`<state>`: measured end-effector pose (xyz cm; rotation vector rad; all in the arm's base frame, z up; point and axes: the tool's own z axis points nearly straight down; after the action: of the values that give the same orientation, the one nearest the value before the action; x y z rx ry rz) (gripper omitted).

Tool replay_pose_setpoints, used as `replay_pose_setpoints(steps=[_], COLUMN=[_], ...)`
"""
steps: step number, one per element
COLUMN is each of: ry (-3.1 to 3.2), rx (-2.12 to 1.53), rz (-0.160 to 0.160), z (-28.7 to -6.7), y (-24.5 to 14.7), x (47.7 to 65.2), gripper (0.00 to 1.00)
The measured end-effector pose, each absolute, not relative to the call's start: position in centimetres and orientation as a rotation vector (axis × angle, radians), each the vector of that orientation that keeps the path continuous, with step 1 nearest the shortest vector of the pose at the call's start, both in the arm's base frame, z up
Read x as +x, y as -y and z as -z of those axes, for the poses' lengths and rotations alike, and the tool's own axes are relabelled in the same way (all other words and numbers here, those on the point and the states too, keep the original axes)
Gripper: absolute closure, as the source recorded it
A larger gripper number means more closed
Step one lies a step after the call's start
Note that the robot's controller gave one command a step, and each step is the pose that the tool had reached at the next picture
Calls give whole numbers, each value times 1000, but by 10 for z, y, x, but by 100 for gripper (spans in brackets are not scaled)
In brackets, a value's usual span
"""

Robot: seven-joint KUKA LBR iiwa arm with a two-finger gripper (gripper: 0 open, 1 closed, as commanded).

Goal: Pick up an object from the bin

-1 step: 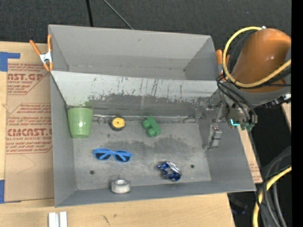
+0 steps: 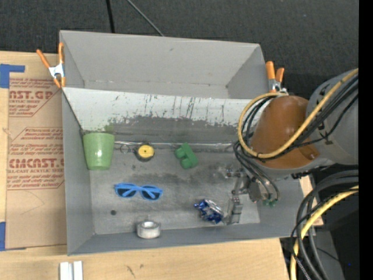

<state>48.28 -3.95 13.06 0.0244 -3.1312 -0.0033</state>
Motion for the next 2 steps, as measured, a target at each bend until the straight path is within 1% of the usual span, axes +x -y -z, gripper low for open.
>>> replay_pose_setpoints(steps=[1,2], ry=[3052,3041], rx=[806,800], rz=[-2,1], z=[-71,-70], y=[18,18], x=[484,481], gripper=[0,100])
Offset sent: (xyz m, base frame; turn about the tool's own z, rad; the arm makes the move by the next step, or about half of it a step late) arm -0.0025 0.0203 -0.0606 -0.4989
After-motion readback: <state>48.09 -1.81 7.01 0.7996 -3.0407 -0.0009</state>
